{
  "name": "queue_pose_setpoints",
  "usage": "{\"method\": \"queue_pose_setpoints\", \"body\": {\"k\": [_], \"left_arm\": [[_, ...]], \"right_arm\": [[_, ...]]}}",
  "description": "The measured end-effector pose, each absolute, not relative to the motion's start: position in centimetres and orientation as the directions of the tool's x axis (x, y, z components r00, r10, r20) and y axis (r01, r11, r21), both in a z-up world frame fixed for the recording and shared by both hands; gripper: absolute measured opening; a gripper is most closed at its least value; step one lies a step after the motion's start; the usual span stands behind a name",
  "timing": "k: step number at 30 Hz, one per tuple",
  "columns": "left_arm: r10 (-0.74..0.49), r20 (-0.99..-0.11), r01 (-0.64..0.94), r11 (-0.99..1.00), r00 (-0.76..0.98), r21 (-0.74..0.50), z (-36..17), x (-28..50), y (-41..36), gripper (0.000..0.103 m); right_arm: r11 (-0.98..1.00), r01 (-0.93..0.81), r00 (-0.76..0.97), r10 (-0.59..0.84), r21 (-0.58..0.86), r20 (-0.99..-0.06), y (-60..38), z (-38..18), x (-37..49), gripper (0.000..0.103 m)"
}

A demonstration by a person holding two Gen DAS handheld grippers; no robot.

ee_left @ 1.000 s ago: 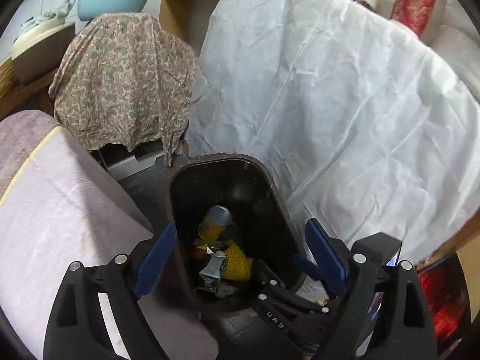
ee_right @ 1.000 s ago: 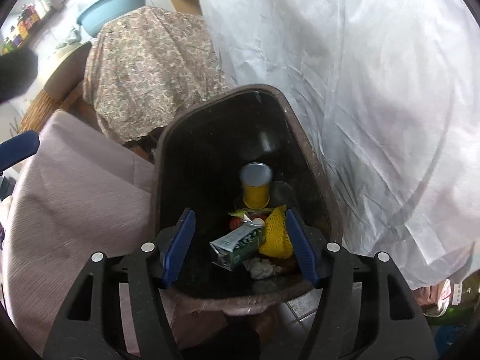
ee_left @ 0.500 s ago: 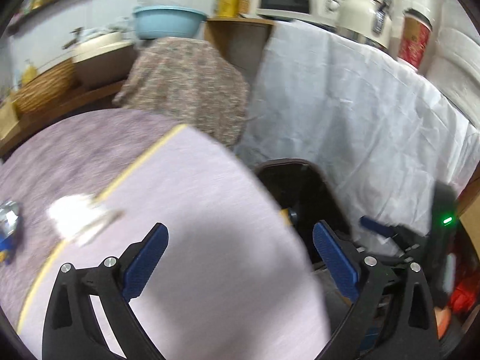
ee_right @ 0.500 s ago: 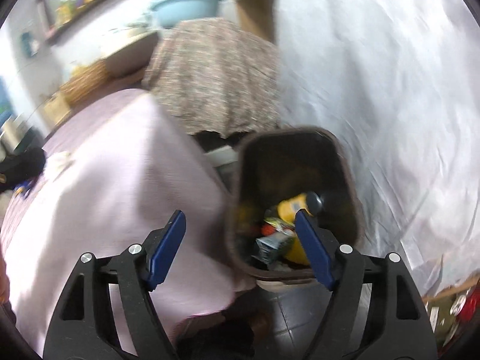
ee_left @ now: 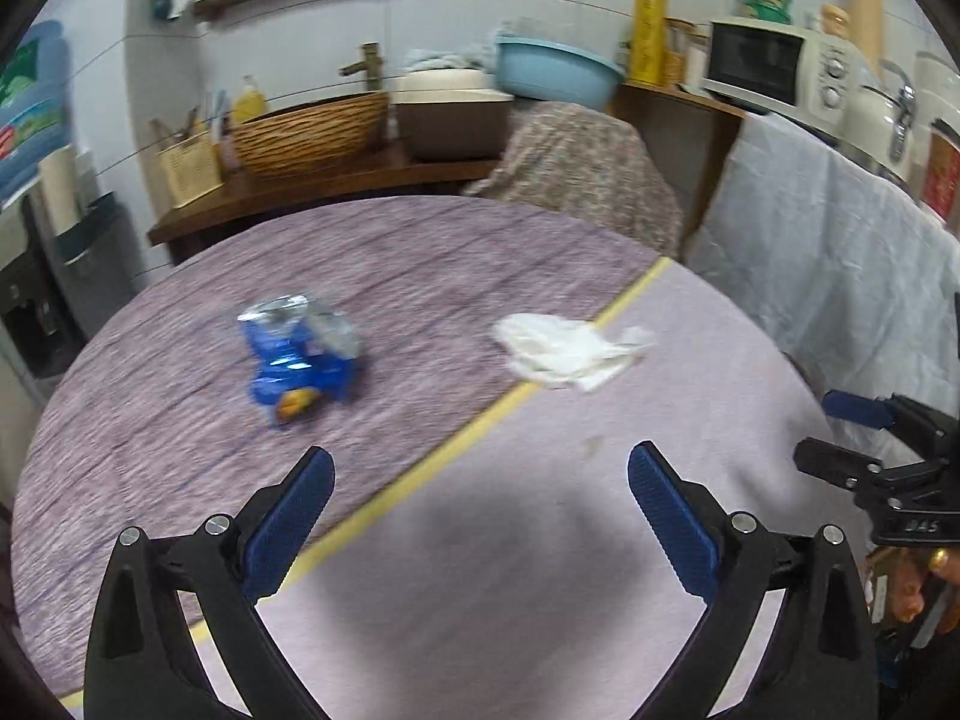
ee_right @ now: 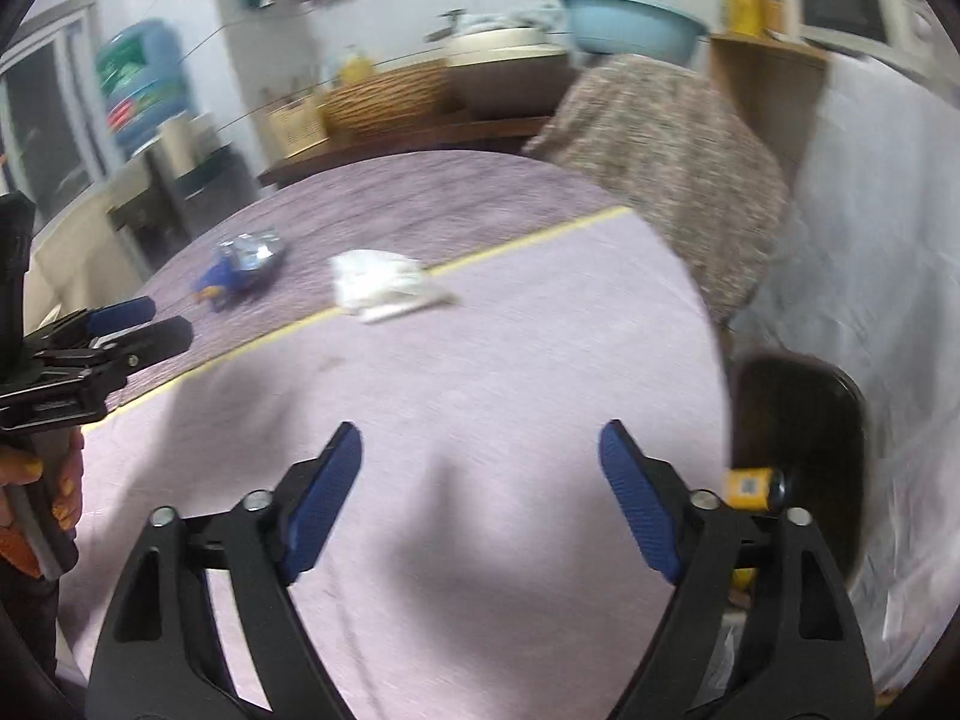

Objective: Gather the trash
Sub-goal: 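Return both tools to the table toward the white tissue and blue chip bag, then grasp the white tissue with the right tool while the left tool grasps the blue chip bag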

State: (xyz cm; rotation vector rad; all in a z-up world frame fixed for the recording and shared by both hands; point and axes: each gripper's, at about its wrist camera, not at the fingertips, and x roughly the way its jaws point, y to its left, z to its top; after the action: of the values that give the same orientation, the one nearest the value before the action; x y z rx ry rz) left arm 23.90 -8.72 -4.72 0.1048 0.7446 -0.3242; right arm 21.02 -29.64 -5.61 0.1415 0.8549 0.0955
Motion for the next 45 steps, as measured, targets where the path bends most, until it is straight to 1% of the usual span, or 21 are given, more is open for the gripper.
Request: {"method": "queue_pose_setpoints", "body": {"k": [8,15,17,18,19,20,21,22,23,25,27,32,35,37,39,41,43,44,45], "left_arm": [[-0.173,-0.688,0.217,0.976,0.705,-0.022,-5.0,25.5,-2.1,0.097],[-0.167,-0.714,0.184,0.981,0.680,-0.055,-6.0,26.9,0.7,0.097],[-0.166,-0.717,0.180,0.982,0.677,-0.057,-6.1,27.2,1.2,0.097],[-0.165,-0.718,0.179,0.982,0.676,-0.057,-6.2,27.4,1.4,0.097],[-0.168,-0.719,0.181,0.982,0.674,-0.059,-6.3,27.5,1.6,0.097],[-0.169,-0.720,0.183,0.981,0.673,-0.060,-6.3,27.7,1.8,0.097],[-0.166,-0.722,0.181,0.982,0.671,-0.058,-6.5,27.8,2.0,0.097],[-0.162,-0.725,0.177,0.983,0.670,-0.055,-6.6,27.9,2.2,0.097],[-0.160,-0.726,0.175,0.983,0.668,-0.055,-6.7,28.1,2.4,0.097],[-0.156,-0.729,0.164,0.985,0.666,-0.061,-6.9,28.5,2.8,0.097],[-0.163,-0.731,0.157,0.985,0.662,-0.077,-7.0,29.0,3.1,0.097],[-0.180,-0.739,0.162,0.982,0.650,-0.097,-7.1,30.7,2.2,0.097],[-0.218,-0.740,0.190,0.974,0.636,-0.124,-6.8,31.9,1.0,0.097],[-0.213,-0.744,0.193,0.974,0.634,-0.115,-6.6,32.7,0.1,0.097],[-0.203,-0.757,0.185,0.977,0.621,-0.110,-6.7,33.9,-0.7,0.097],[-0.208,-0.777,0.177,0.976,0.594,-0.126,-7.2,34.9,-1.1,0.097],[-0.213,-0.792,0.162,0.976,0.572,-0.145,-7.9,35.9,-1.5,0.097],[-0.201,-0.798,0.148,0.979,0.568,-0.141,-8.2,36.2,-1.6,0.095],[-0.185,-0.806,0.132,0.982,0.562,-0.133,-8.5,36.5,-1.7,0.080]], "right_arm": [[0.967,-0.208,0.558,0.241,0.148,-0.794,-21.9,-6.5,28.3,0.087],[0.961,-0.276,0.516,0.172,0.027,-0.839,-17.8,-8.2,32.8,0.087],[0.961,-0.276,0.497,0.167,0.027,-0.852,-17.5,-8.9,33.8,0.083],[0.960,-0.278,0.491,0.167,0.028,-0.855,-17.5,-9.0,34.1,0.073],[0.960,-0.280,0.486,0.164,0.025,-0.858,-17.4,-9.2,34.3,0.059],[0.960,-0.279,0.483,0.152,0.013,-0.863,-17.3,-9.4,34.6,0.052],[0.962,-0.273,0.483,0.140,0.003,-0.864,-17.2,-9.6,34.7,0.037],[0.965,-0.263,0.488,0.127,-0.007,-0.864,-17.3,-9.6,34.8,0.026],[0.966,-0.257,0.493,0.123,-0.009,-0.861,-17.5,-9.6,34.9,0.022],[0.968,-0.249,0.499,0.137,0.010,-0.856,-17.9,-9.4,34.9,0.008],[0.971,-0.237,0.512,0.161,0.041,-0.844,-18.4,-8.9,34.8,0.005],[0.971,-0.235,0.536,0.159,0.034,-0.829,-18.4,-8.2,34.2,0.005],[0.972,-0.232,0.554,0.149,0.021,-0.819,-18.5,-7.8,33.7,0.005],[0.972,-0.232,0.557,0.149,0.019,-0.817,-18.5,-7.7,33.5,0.005],[0.973,-0.227,0.557,0.155,0.030,-0.816,-18.8,-7.7,33.5,0.005],[0.971,-0.230,0.561,0.190,0.069,-0.806,-19.3,-7.5,33.7,0.005],[0.972,-0.223,0.574,0.190,0.072,-0.797,-19.6,-7.3,33.7,0.005],[0.973,-0.219,0.573,0.186,0.069,-0.798,-19.7,-7.2,33.9,0.007],[0.974,-0.215,0.568,0.183,0.070,-0.803,-19.8,-7.3,34.1,0.016]]}}
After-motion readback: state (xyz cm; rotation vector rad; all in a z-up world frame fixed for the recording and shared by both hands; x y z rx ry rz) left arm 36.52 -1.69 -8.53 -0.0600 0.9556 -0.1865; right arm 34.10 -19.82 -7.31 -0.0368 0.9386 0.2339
